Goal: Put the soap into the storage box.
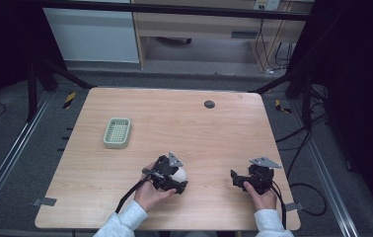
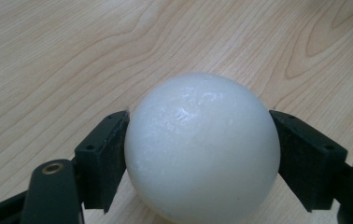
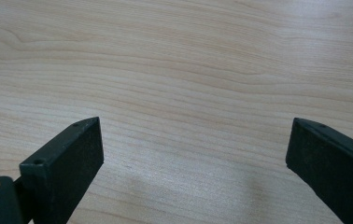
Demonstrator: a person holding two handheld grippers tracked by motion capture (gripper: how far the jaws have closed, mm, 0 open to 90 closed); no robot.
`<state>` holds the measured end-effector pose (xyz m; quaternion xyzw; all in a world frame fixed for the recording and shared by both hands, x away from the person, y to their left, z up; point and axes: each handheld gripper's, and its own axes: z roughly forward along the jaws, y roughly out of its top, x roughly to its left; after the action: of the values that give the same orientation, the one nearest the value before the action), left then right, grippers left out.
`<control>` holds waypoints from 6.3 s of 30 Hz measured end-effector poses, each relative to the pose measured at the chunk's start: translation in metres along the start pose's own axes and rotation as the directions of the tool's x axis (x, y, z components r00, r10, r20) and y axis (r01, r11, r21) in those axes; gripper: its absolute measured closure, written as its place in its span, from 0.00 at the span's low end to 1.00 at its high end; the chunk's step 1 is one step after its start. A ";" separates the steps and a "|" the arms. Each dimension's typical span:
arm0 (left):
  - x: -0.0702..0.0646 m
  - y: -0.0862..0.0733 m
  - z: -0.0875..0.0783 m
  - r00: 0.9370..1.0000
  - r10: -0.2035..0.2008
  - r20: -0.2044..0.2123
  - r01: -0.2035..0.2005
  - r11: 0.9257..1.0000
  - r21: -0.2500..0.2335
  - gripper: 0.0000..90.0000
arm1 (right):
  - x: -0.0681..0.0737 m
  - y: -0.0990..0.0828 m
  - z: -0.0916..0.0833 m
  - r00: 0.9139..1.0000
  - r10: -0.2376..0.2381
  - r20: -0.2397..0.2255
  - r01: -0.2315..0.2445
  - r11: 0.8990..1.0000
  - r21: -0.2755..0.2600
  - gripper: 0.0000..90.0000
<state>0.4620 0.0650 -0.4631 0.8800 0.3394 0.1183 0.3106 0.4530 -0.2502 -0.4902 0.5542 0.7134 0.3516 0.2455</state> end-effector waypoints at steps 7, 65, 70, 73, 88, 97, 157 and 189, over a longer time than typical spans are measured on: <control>0.013 -0.001 -0.018 1.000 -0.020 -0.015 0.020 0.999 -0.026 0.26 | 0.000 0.000 0.000 1.000 0.002 0.002 -0.002 1.000 -0.007 0.05; 0.123 -0.005 -0.085 0.967 -0.179 -0.181 0.169 0.983 -0.067 0.26 | 0.001 0.001 -0.001 1.000 -0.002 0.000 0.002 1.000 -0.017 0.05; 0.132 -0.004 -0.087 0.962 -0.196 -0.192 0.186 0.980 -0.070 0.26 | 0.000 0.001 -0.001 1.000 -0.002 0.001 0.002 1.000 -0.017 0.05; 0.140 -0.004 -0.088 0.957 -0.208 -0.200 0.198 0.978 -0.068 0.26 | 0.001 0.001 -0.001 1.000 -0.001 0.001 0.001 1.000 -0.016 0.05; 0.170 0.000 -0.088 0.938 -0.256 -0.232 0.247 0.967 -0.067 0.26 | 0.000 0.001 -0.001 1.000 -0.002 -0.001 0.002 1.000 -0.019 0.05; 0.187 0.004 -0.080 0.927 -0.290 -0.238 0.282 0.957 -0.070 0.26 | 0.000 0.001 -0.001 1.000 0.000 -0.002 0.000 1.000 -0.020 0.05; 0.246 -0.017 -0.031 0.867 -0.404 -0.293 0.422 0.906 -0.002 0.26 | 0.000 0.000 -0.001 1.000 -0.001 -0.001 0.001 1.000 -0.014 0.05; 0.215 -0.025 -0.074 0.887 -0.383 -0.259 0.349 0.922 -0.169 0.25 | 0.001 0.000 0.000 1.000 -0.004 0.003 0.004 1.000 -0.008 0.05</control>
<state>0.5770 0.2579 -0.4215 0.7537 0.5331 0.2035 0.3260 0.4529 -0.2497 -0.4903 0.5524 0.7128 0.3530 0.2494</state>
